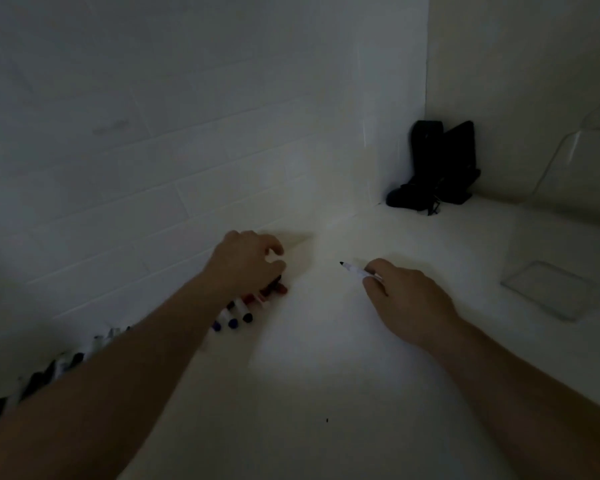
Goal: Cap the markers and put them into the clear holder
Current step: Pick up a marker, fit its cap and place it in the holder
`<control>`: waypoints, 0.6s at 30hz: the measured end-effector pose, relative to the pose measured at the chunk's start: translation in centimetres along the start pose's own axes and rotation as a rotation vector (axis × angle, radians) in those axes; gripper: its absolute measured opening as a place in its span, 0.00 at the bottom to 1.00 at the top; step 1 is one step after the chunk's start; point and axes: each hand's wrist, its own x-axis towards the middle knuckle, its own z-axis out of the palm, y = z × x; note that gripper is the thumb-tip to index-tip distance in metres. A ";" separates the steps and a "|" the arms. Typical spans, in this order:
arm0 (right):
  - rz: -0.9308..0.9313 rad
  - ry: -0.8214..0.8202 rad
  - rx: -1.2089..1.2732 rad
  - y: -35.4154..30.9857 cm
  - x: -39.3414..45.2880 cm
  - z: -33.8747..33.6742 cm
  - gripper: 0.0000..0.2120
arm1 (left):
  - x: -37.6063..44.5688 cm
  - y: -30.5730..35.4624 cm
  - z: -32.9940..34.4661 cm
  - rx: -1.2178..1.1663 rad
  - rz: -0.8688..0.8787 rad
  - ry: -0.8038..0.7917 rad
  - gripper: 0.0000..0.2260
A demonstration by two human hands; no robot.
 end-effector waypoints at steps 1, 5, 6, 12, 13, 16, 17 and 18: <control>0.002 0.002 0.017 0.0 0.0 -0.1 0.13 | 1.0 -0.4 -0.1 0.089 -0.035 -0.065 0.15; 0.010 0.007 0.078 0.0 -0.2 -0.4 0.13 | 3.0 -0.1 1.1 0.302 -0.088 -0.238 0.17; 0.009 0.009 0.086 0.0 -0.3 -0.4 0.13 | 3.2 0.2 1.4 0.311 -0.086 -0.245 0.16; -0.007 -0.003 0.144 0.1 -0.2 -0.5 0.13 | 2.0 1.2 1.7 0.050 0.011 0.054 0.14; -0.011 -0.004 0.166 0.1 -0.3 -0.5 0.13 | 1.0 1.7 1.5 -0.135 0.052 0.120 0.14; -0.057 0.009 0.221 0.0 -0.3 -0.7 0.15 | -3.0 3.1 1.4 -0.507 0.151 0.161 0.13; -0.084 0.019 0.237 -0.1 -0.4 -0.8 0.15 | -4.2 3.0 1.9 -0.529 0.185 0.188 0.11; -0.109 0.028 0.257 -0.2 -0.4 -0.7 0.14 | -5.4 2.9 2.5 -0.527 0.217 0.227 0.10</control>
